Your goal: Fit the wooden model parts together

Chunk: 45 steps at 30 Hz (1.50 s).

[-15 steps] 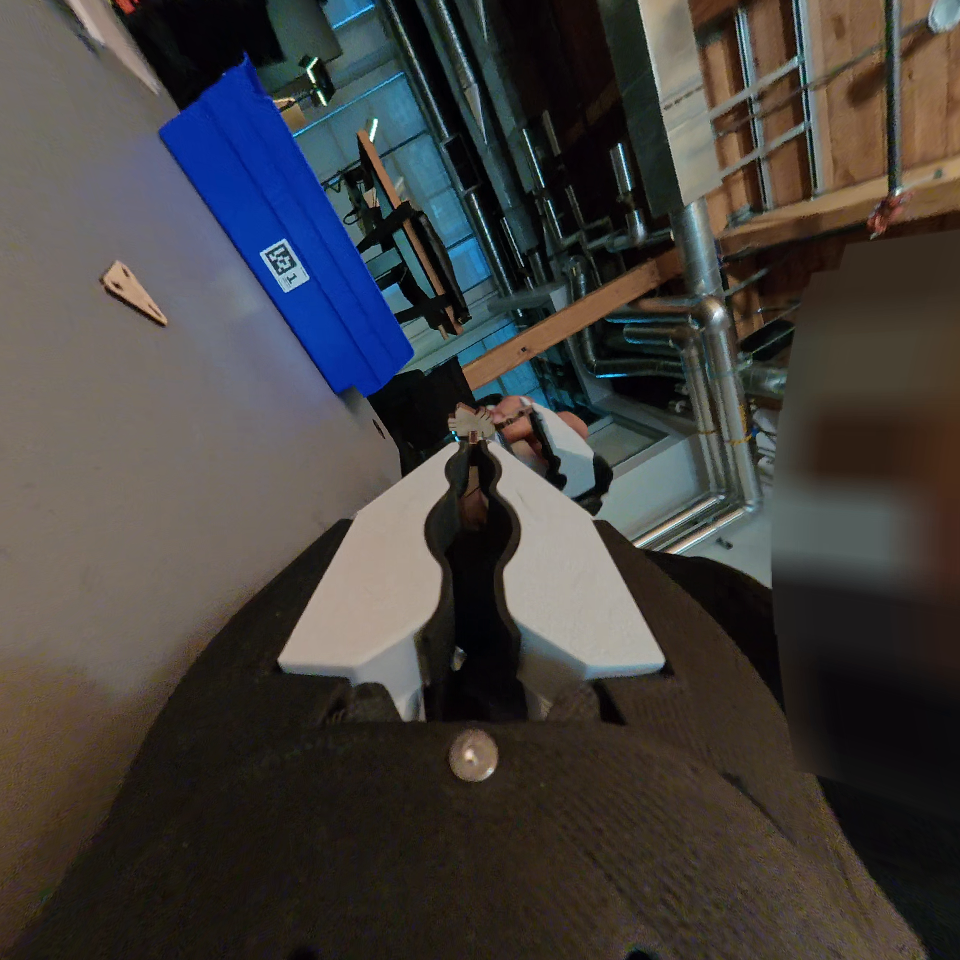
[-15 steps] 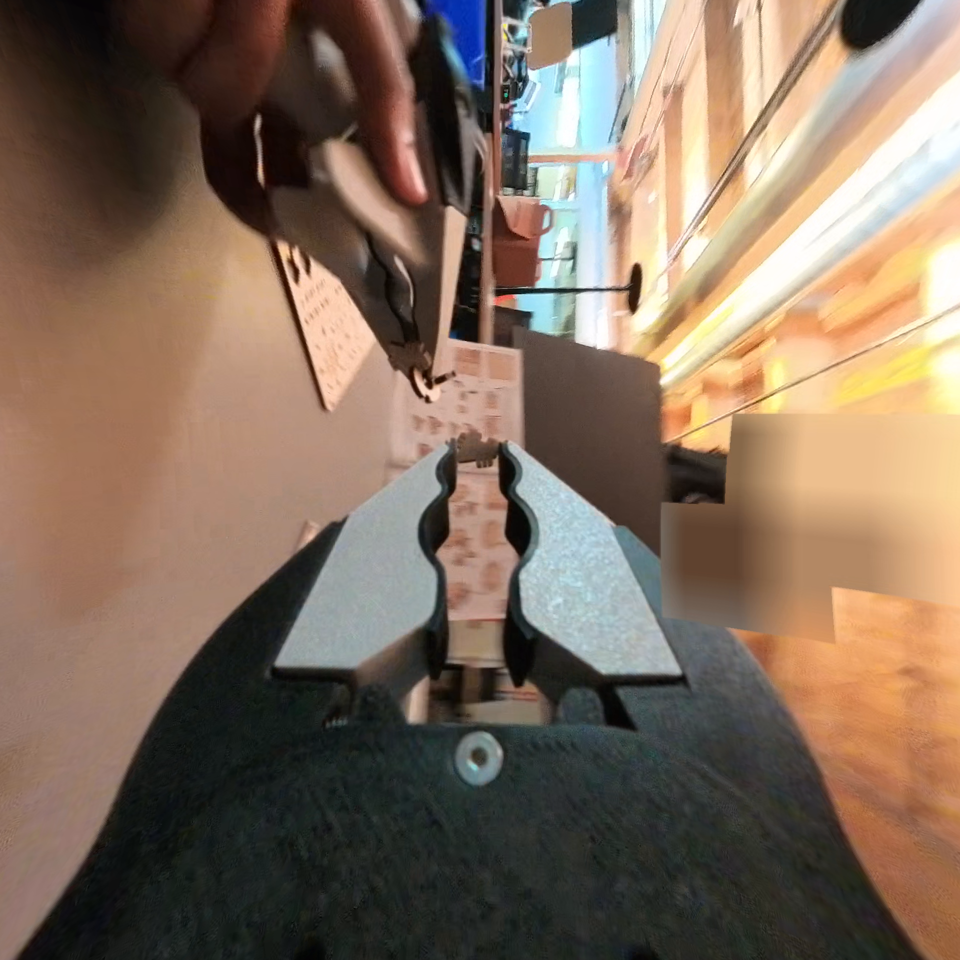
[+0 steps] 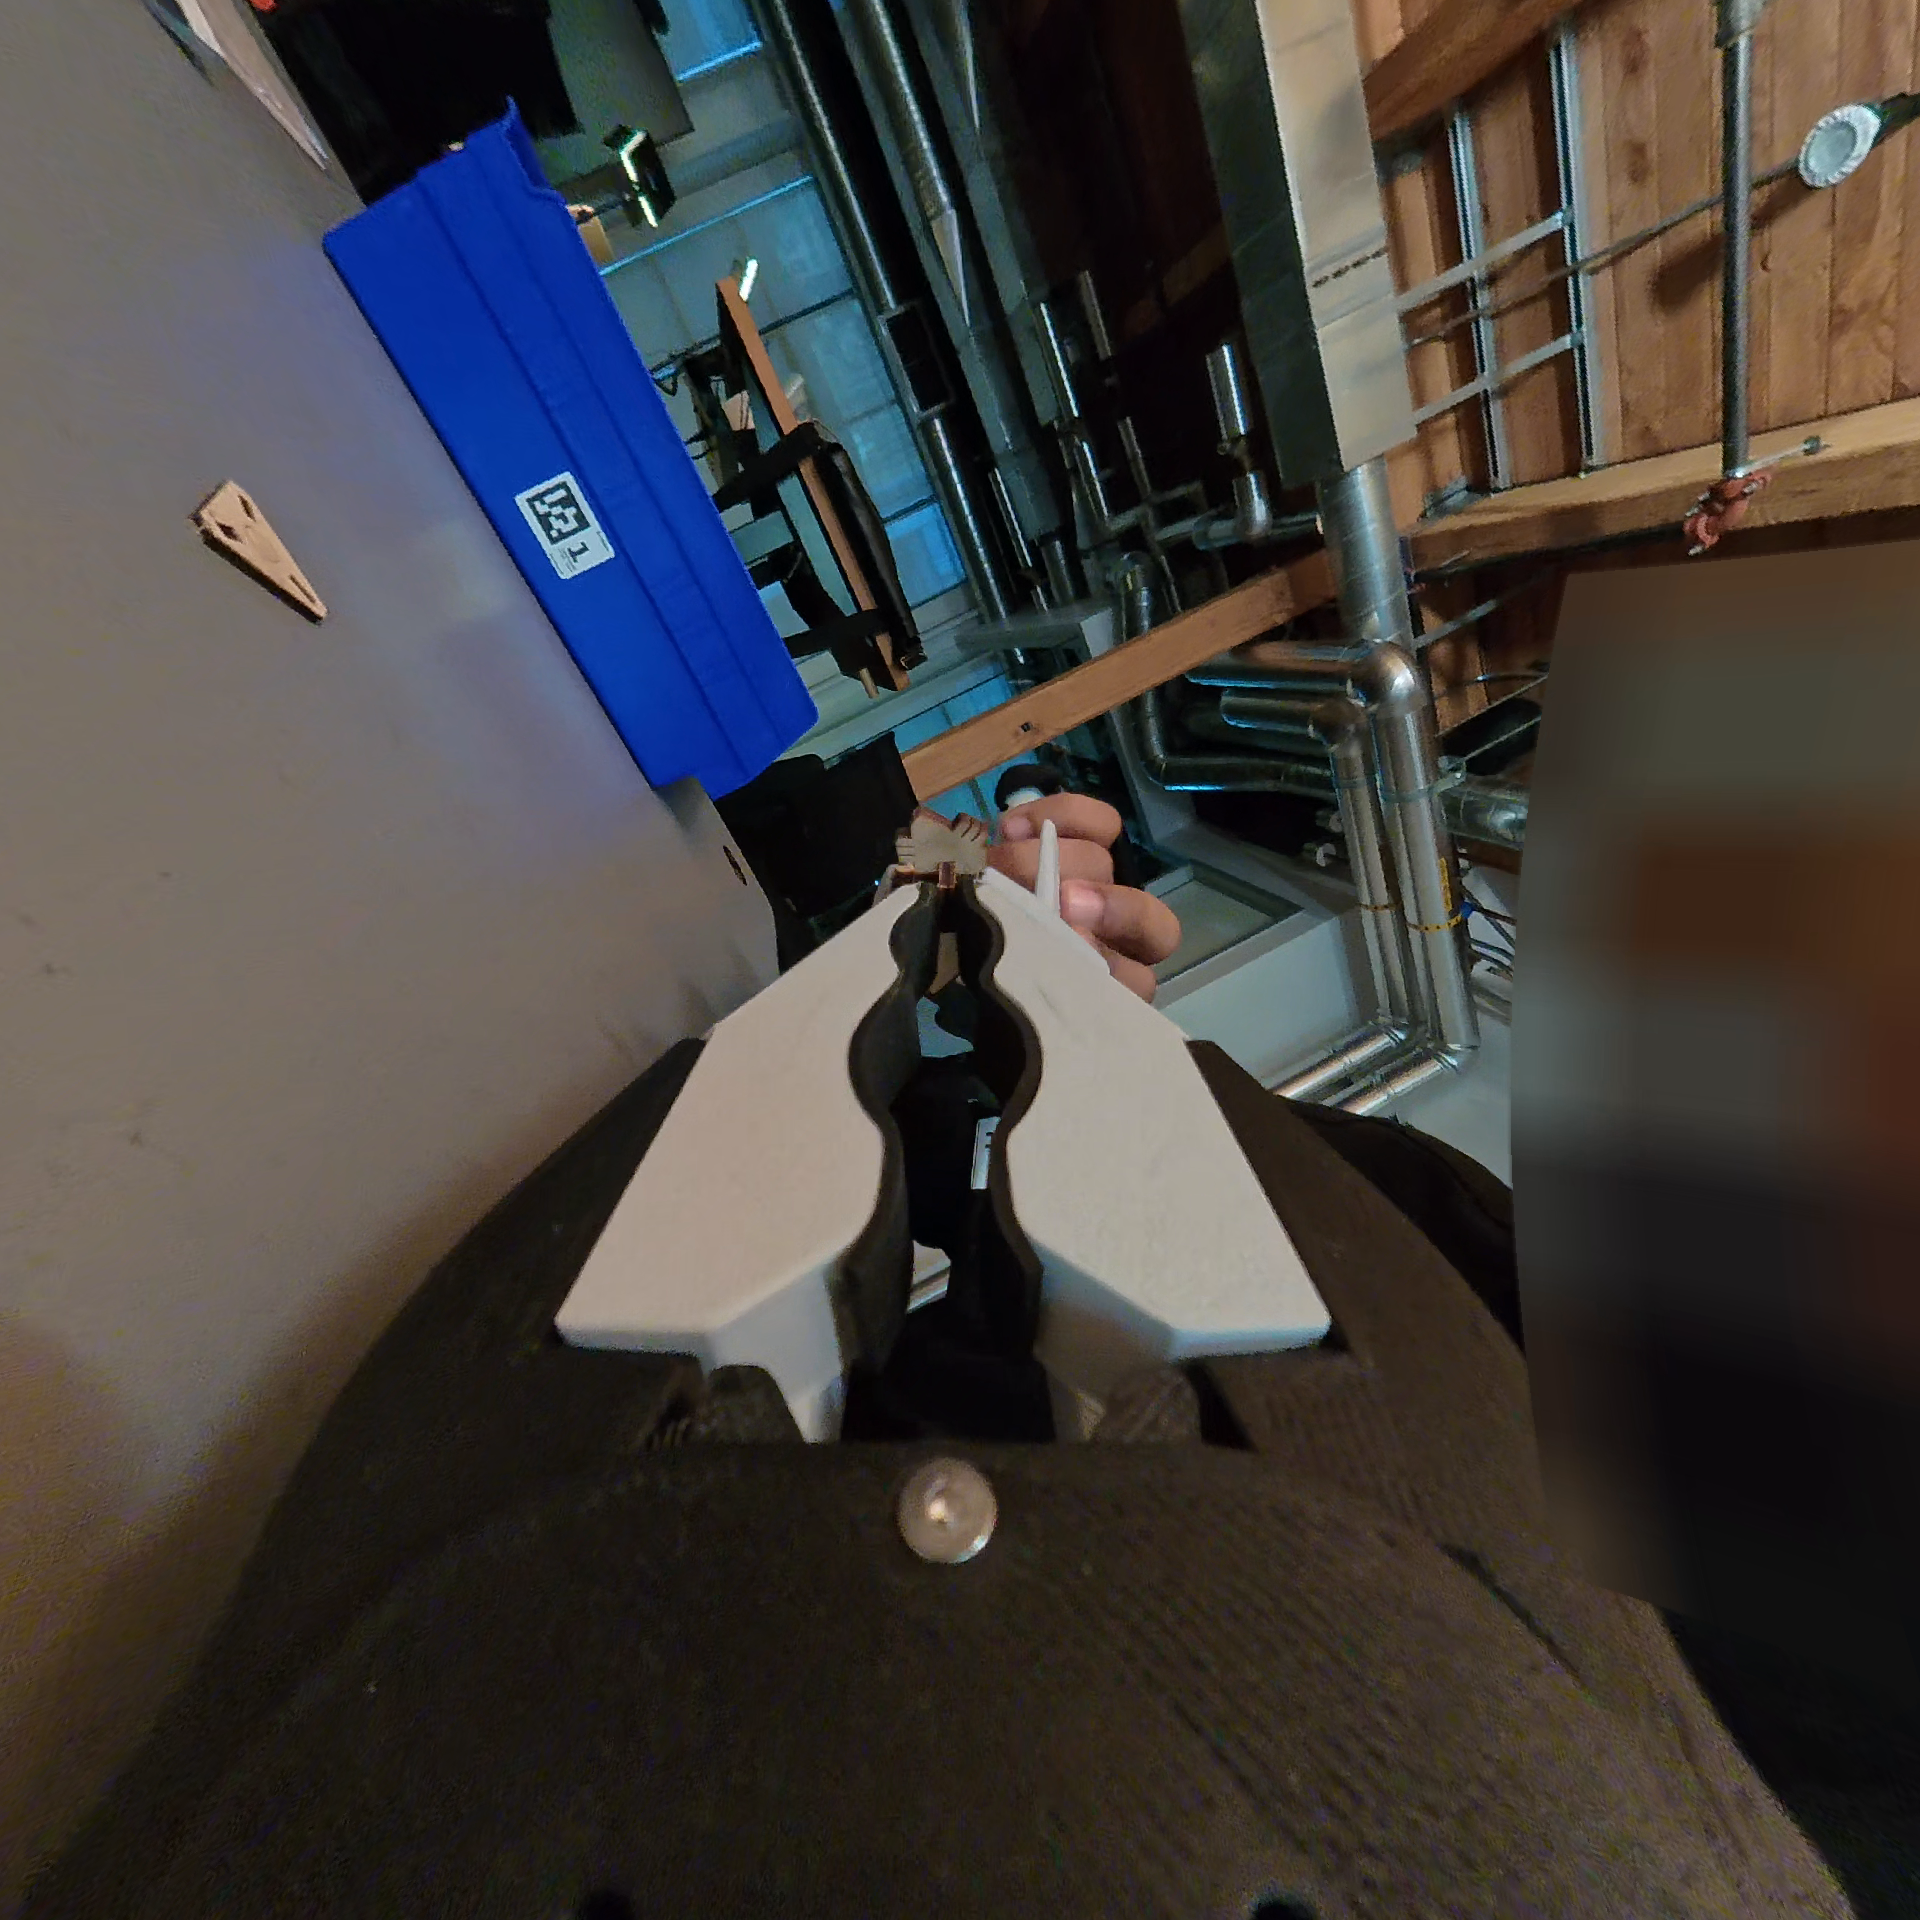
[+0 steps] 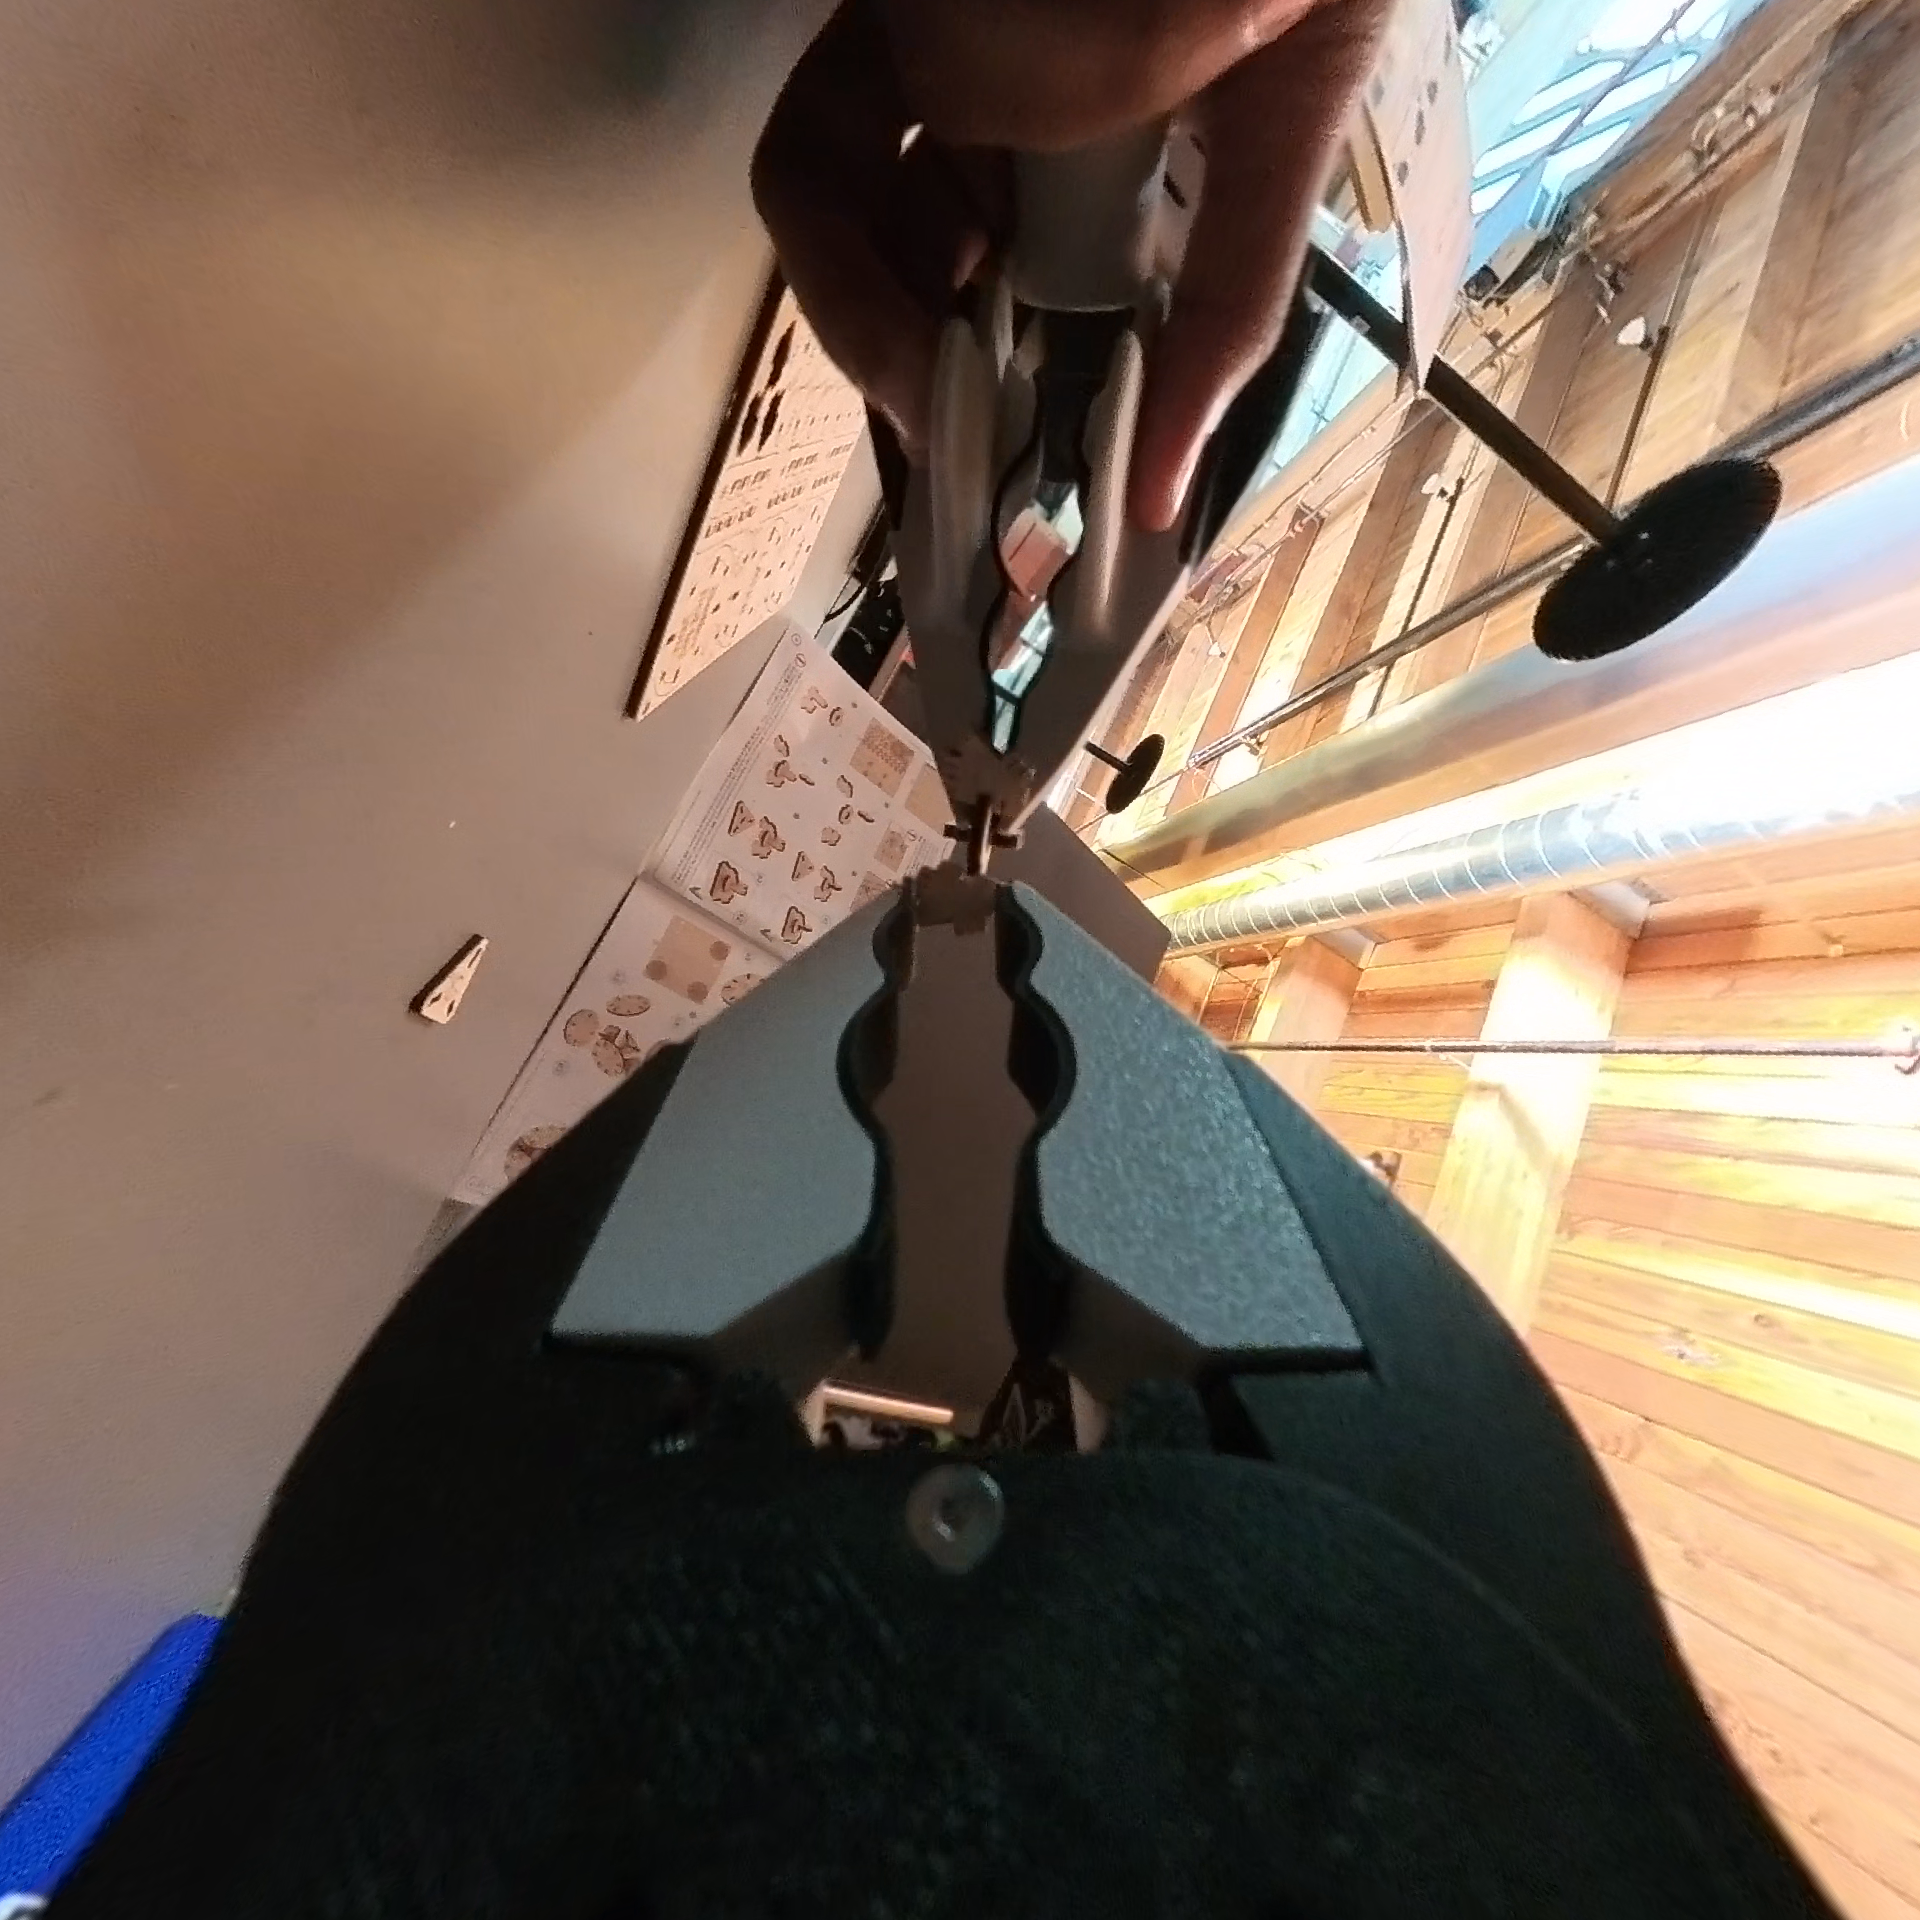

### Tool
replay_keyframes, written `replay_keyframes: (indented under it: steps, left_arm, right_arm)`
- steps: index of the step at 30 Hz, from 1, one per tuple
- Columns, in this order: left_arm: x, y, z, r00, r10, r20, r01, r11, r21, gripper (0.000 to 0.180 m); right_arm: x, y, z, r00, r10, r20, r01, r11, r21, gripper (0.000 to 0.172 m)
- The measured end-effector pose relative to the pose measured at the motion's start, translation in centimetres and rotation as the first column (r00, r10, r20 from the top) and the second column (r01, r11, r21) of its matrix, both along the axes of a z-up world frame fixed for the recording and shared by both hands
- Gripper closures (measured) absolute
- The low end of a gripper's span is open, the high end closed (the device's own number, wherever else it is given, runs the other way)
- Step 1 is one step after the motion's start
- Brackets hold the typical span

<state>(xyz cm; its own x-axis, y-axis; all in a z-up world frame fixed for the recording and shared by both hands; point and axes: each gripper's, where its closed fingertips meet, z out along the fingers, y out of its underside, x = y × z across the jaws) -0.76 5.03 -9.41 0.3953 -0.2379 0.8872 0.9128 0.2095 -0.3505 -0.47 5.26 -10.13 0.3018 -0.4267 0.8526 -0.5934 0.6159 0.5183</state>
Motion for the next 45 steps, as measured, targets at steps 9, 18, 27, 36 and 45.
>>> replay_keyframes:
  steps: [9,18,27,36,45]
  left_arm:
    - [-0.6,0.3,-0.7,0.997,0.077,0.020,-0.076,0.996,-0.051,0.180]
    - [-0.6,0.3,-0.7,0.996,0.089,0.004,-0.088,0.994,-0.064,0.180]
    - [-0.1,0.3,-0.3,0.999,0.046,0.003,-0.046,0.999,-0.028,0.180]
    - [0.4,0.8,-0.2,1.000,0.023,-0.007,-0.023,0.999,-0.023,0.180]
    - [0.5,1.1,-0.2,0.999,0.033,-0.009,-0.033,0.999,-0.025,0.180]
  right_arm:
    - [-0.5,0.1,-0.7,1.000,-0.002,-0.019,0.004,0.995,0.103,0.160]
    - [-0.5,0.1,-0.8,1.000,-0.008,0.007,0.007,0.996,0.091,0.160]
    - [-0.1,0.0,-0.3,0.999,0.028,0.043,-0.030,0.999,0.043,0.160]
    - [-0.6,0.0,0.1,0.998,0.024,0.050,-0.024,1.000,0.003,0.161]
    - [-0.1,0.4,0.7,0.986,0.026,0.163,-0.008,0.994,-0.107,0.172]
